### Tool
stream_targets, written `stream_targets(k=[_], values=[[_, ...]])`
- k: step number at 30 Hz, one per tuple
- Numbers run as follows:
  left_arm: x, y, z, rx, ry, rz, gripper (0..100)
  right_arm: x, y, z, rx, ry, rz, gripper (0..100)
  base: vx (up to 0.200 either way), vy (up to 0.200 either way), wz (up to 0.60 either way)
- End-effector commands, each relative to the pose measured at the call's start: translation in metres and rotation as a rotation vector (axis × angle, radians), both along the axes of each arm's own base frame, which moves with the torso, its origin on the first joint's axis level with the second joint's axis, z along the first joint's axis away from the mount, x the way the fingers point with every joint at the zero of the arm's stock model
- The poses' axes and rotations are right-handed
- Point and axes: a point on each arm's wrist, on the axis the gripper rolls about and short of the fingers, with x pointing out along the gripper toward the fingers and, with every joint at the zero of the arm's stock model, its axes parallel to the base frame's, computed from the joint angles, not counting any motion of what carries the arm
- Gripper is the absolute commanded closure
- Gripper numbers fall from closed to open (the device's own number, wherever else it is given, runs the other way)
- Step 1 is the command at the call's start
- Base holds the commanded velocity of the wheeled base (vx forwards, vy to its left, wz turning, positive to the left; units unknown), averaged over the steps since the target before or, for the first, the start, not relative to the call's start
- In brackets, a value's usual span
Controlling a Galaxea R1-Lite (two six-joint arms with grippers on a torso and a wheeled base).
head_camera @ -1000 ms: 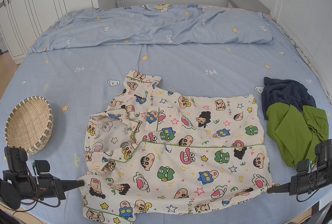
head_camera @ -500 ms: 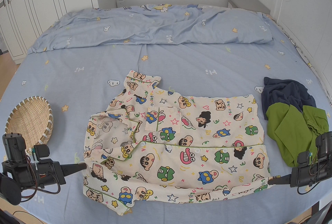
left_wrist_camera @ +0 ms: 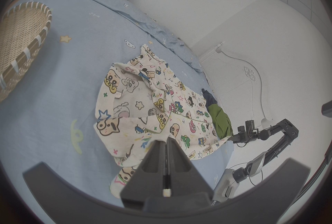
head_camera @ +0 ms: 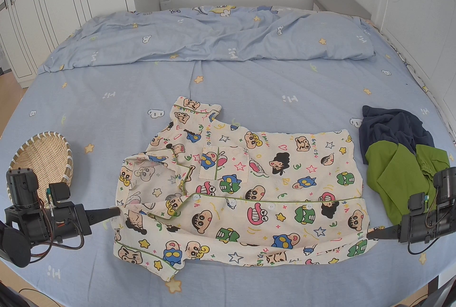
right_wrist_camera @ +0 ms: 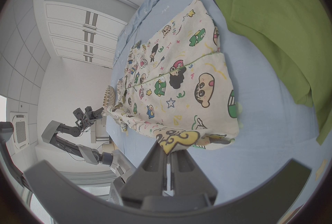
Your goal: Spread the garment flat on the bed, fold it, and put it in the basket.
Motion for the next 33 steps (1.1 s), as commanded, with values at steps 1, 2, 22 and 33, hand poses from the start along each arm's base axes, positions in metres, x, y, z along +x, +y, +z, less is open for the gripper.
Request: stream_targets(k=[1,2,22,33], values=[[0.01,0.001,0.0,-0.004,0.002,0.002,100,0.007,0.0,0.006,0.008,-0.035,0.009,100,0.0,0.0,0.0],[0.01,0.001,0.0,-0.004,0.002,0.002,100,0.007,0.0,0.006,0.009,-0.036,0.01,100,0.0,0.0,0.0],[0.05,0.006,0.009,-0.034,-0.023,0.021,100,0.036,-0.004,0.003,0.015,-0.113,0.027,100,0.0,0.0,0.0],[0.06,0.007,0.01,-0.035,-0.033,0.019,100,0.047,-0.004,0.007,0.021,-0.191,0.04,100,0.0,0.0,0.0]])
